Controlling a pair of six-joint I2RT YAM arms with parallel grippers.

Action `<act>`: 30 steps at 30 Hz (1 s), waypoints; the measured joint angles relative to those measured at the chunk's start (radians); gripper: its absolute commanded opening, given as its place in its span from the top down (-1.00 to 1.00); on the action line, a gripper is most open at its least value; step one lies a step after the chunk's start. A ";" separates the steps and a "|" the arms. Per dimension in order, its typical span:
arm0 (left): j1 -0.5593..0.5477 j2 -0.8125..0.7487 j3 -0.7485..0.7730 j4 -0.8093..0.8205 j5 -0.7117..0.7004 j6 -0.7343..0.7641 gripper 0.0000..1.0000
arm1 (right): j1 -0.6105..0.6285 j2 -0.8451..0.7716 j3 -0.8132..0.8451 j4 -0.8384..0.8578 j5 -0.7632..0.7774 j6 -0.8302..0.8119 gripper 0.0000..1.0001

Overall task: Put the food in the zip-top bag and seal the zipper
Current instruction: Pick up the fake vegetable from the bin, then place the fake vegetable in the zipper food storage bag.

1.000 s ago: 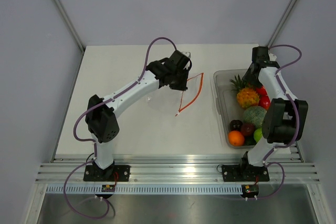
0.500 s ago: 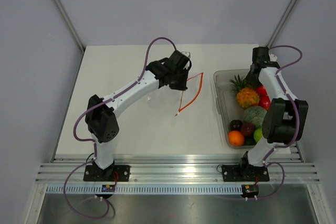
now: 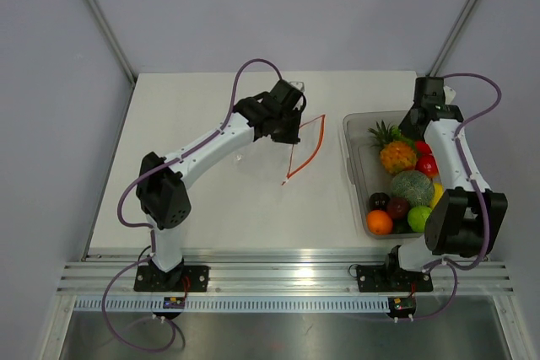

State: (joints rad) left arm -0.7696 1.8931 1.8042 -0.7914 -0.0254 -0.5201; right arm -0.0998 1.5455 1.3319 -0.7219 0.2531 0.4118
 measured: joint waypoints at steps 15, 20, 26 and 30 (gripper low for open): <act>0.027 0.000 0.005 -0.002 0.004 0.000 1.00 | -0.002 -0.372 -0.066 -0.157 -0.221 0.047 1.00; 0.027 0.000 0.039 -0.009 0.055 0.000 1.00 | -0.002 -0.461 -0.018 -0.245 -0.352 0.043 1.00; 0.027 0.000 0.093 -0.014 0.132 0.000 1.00 | -0.002 -0.508 0.081 -0.285 -0.551 0.043 1.00; 0.027 0.012 0.130 -0.026 0.167 0.001 1.00 | -0.002 -0.522 0.120 -0.298 -0.700 0.046 1.00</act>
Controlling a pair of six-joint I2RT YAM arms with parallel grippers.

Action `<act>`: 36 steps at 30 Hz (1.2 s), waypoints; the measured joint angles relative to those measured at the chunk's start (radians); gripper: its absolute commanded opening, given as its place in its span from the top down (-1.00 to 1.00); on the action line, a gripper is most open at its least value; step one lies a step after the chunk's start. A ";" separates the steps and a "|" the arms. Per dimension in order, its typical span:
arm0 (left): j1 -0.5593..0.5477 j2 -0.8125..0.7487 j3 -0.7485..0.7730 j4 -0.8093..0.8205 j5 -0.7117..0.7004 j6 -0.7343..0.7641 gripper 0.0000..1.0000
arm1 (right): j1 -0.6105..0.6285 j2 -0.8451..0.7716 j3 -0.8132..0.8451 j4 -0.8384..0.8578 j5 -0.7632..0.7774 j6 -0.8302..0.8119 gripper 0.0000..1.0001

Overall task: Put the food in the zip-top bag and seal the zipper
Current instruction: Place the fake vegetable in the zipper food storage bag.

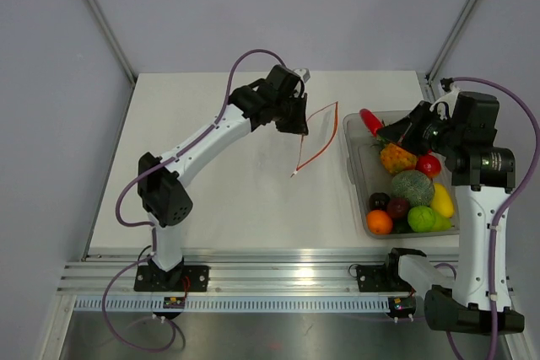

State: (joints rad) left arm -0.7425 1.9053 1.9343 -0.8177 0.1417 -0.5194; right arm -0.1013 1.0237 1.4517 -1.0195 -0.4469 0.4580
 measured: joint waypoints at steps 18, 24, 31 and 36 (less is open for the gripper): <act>0.000 0.092 0.119 -0.028 0.050 -0.013 1.00 | 0.003 -0.021 0.040 0.013 -0.330 0.037 1.00; 0.000 0.092 0.119 -0.027 0.072 -0.030 1.00 | 0.047 -0.023 -0.086 0.045 -0.322 0.055 1.00; 0.000 0.089 0.113 -0.022 0.104 -0.033 1.00 | 0.154 0.004 -0.117 0.092 -0.245 0.075 1.00; 0.000 0.050 0.050 0.004 0.125 -0.038 1.00 | 0.188 0.037 -0.153 0.148 -0.192 0.087 1.00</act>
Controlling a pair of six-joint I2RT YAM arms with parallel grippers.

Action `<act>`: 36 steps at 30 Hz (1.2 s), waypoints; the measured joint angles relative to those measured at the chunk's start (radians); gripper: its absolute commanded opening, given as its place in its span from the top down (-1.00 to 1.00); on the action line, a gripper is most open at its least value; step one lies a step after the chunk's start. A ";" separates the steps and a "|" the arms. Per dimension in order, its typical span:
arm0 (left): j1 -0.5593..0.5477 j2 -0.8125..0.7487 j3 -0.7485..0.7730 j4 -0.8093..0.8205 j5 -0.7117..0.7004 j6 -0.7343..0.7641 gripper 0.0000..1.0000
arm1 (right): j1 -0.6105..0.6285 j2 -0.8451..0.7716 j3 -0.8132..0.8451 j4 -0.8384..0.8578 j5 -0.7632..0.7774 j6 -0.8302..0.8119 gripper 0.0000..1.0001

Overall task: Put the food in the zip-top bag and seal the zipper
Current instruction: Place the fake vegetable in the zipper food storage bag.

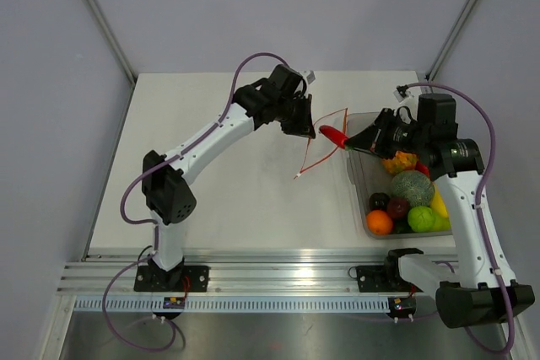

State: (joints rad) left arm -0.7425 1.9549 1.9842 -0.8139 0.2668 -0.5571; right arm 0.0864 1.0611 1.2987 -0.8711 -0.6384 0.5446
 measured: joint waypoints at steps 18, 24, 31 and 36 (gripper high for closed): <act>0.009 -0.055 -0.048 0.032 0.089 -0.024 1.00 | 0.236 0.301 0.098 0.071 0.328 -0.014 -0.50; 0.034 -0.058 -0.071 0.039 0.090 -0.026 1.00 | 0.238 0.263 0.151 0.005 0.441 -0.053 -0.32; 0.069 -0.080 -0.103 0.048 0.089 -0.039 1.00 | 0.238 0.205 0.162 -0.053 0.588 -0.085 -0.33; 0.076 -0.104 -0.109 0.050 0.089 -0.046 1.00 | 0.237 0.222 0.160 -0.069 0.574 -0.094 -0.50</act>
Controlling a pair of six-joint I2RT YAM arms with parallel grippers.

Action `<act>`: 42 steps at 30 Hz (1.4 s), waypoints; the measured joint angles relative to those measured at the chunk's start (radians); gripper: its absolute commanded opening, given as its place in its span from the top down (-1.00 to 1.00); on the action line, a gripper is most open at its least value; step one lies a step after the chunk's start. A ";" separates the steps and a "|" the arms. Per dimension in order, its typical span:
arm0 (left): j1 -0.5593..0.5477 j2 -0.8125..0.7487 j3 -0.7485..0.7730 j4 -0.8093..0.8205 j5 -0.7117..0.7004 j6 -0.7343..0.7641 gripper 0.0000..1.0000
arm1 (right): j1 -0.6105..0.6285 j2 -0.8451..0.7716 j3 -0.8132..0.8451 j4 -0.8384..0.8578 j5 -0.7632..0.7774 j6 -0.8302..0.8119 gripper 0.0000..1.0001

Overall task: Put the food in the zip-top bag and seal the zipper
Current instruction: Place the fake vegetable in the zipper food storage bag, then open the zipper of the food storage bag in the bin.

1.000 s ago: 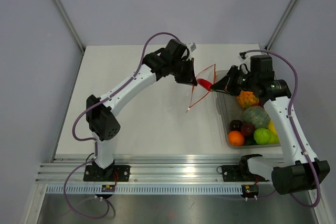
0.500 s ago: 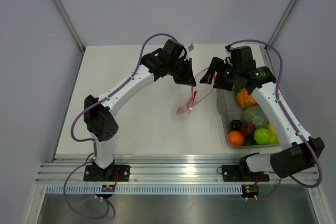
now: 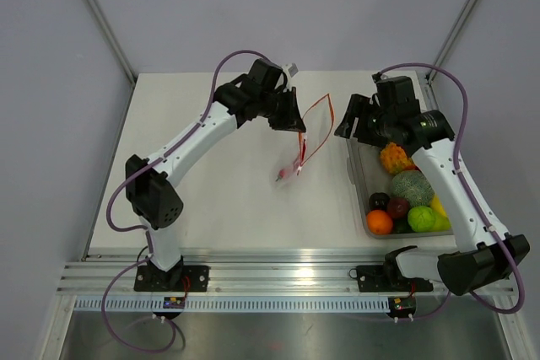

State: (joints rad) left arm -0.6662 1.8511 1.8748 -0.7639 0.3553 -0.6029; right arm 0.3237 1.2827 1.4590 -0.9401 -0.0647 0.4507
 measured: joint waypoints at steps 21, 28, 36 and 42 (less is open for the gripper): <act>0.003 -0.018 -0.003 -0.042 -0.031 0.012 1.00 | 0.016 0.094 -0.095 0.090 -0.073 0.012 1.00; 0.011 -0.096 -0.002 -0.138 -0.106 0.069 1.00 | 0.016 0.135 -0.105 0.098 -0.008 -0.009 1.00; 0.011 -0.159 -0.034 -0.121 -0.117 0.079 1.00 | 0.016 0.160 -0.111 0.110 -0.013 -0.008 0.99; 0.011 -0.134 -0.072 -0.111 -0.122 0.078 1.00 | 0.016 0.160 -0.111 0.113 -0.034 -0.012 0.40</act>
State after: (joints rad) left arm -0.6552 1.7168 1.8030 -0.8753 0.2329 -0.5247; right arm 0.3393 1.4429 1.3476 -0.8276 -0.0990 0.4385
